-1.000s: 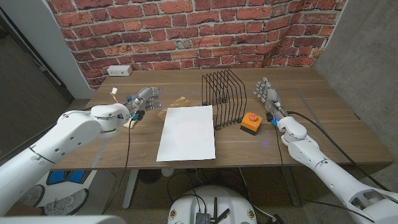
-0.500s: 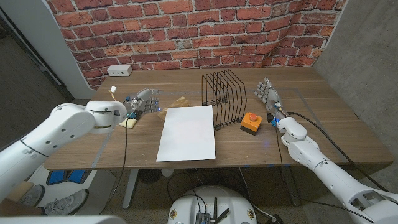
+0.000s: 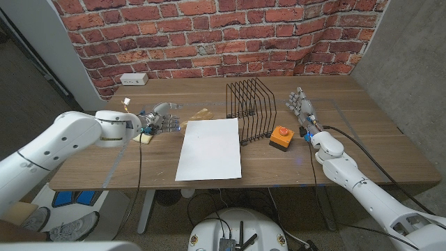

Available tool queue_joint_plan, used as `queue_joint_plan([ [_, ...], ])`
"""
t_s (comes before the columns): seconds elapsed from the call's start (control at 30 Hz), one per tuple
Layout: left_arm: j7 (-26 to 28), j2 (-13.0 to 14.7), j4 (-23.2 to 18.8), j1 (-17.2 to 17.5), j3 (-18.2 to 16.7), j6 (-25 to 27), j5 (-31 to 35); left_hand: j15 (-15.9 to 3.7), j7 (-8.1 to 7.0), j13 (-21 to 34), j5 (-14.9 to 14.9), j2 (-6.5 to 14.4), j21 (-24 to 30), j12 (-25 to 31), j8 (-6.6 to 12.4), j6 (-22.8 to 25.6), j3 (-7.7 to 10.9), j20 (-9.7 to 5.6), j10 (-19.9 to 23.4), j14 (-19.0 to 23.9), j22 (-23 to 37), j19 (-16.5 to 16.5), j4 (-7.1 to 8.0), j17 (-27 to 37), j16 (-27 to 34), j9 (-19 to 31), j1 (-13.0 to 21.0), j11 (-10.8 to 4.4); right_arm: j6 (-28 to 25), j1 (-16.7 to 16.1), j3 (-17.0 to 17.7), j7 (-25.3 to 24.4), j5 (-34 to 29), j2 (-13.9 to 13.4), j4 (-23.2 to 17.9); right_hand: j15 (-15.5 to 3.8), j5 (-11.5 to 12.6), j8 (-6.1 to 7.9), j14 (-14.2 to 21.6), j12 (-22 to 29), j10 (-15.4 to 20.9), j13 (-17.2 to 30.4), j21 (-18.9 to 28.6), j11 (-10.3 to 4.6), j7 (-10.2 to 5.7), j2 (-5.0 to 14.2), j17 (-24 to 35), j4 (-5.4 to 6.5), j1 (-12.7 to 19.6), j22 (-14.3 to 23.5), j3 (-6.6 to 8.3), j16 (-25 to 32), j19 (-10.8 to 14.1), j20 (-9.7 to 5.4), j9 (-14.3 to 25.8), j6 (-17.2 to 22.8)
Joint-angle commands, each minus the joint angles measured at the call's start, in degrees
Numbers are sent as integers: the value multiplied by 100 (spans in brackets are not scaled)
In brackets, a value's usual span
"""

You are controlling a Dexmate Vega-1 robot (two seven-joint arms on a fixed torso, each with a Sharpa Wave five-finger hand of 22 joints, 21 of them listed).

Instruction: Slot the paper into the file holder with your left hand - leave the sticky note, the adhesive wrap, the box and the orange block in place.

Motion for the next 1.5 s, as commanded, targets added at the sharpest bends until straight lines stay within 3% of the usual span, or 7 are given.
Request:
queue_joint_plan([
  [0.03, 315, 144, 202, -94, -20, 193, -901, -22, 36, 25, 34, -19, 53, 39, 72, 157, -9, -2, 170, 172, 17, 178, -26, 15, 42, 12, 125, -34, 17, 66, -13, 22, -2, 43, 105, -2, 25, 35, 72, 42, 30, -7, 23, -6, -10, 125, 2, -20, 0, 12, 52, 24, 37, 2, 8, 64],
  [0.37, 415, 258, 383, -99, 111, 65, -1414, 7, 128, 26, 32, -69, 85, 30, 46, 240, -5, 84, 345, 436, 16, 478, -41, 11, 47, 13, 288, 76, 36, 158, -48, 61, -2, 121, 248, 15, 23, 34, 85, 44, 46, -7, 21, -8, -13, 130, -29, -31, 11, 13, 71, 25, 47, 4, 9, 72],
  [0.57, 494, 394, 476, -180, 196, 101, -1796, -20, 253, 21, 11, -235, 95, 41, 60, 498, -80, 101, 636, 847, 16, 821, -31, 8, 71, 11, 401, 130, 51, 207, -62, 84, -10, 145, 314, 13, 21, 34, 95, 44, 51, -7, 21, -4, -13, 131, -41, -33, 12, 13, 78, 27, 55, 5, 9, 75],
  [0.87, 576, 601, 511, -301, 366, 75, -2135, -13, 335, 19, 8, -347, 112, 43, 59, 698, -133, 125, 876, 1111, 18, 1131, -24, 7, 60, 11, 507, 186, 50, 238, -77, 80, -14, 177, 366, 13, 19, 32, 100, 40, 48, -7, 22, -7, -15, 134, -58, -33, 10, 13, 87, 28, 67, 15, 9, 79],
  [1.17, 612, 869, 515, -279, 448, 0, -2424, -86, 338, 17, 12, -414, 109, 56, 80, 1061, -164, 90, 1223, 1462, 22, 1449, -24, 6, 59, 3, 707, 145, 60, 282, -94, 97, -16, 213, 437, 15, 15, 31, 103, 41, 56, -6, 23, 2, -12, 134, -75, -31, 5, 14, 94, 29, 79, 25, 10, 82],
  [1.5, 501, 1087, 562, -139, 490, -130, -2652, -107, 344, 14, 7, -476, 89, 49, 78, 1264, -195, 22, 1416, 1687, 20, 1588, -24, 4, 61, 3, 823, 115, 58, 313, -107, 108, -3, 253, 501, 17, 11, 30, 118, 40, 62, -6, 22, 0, -13, 140, -94, -28, -2, 14, 104, 35, 91, 23, 10, 89],
])
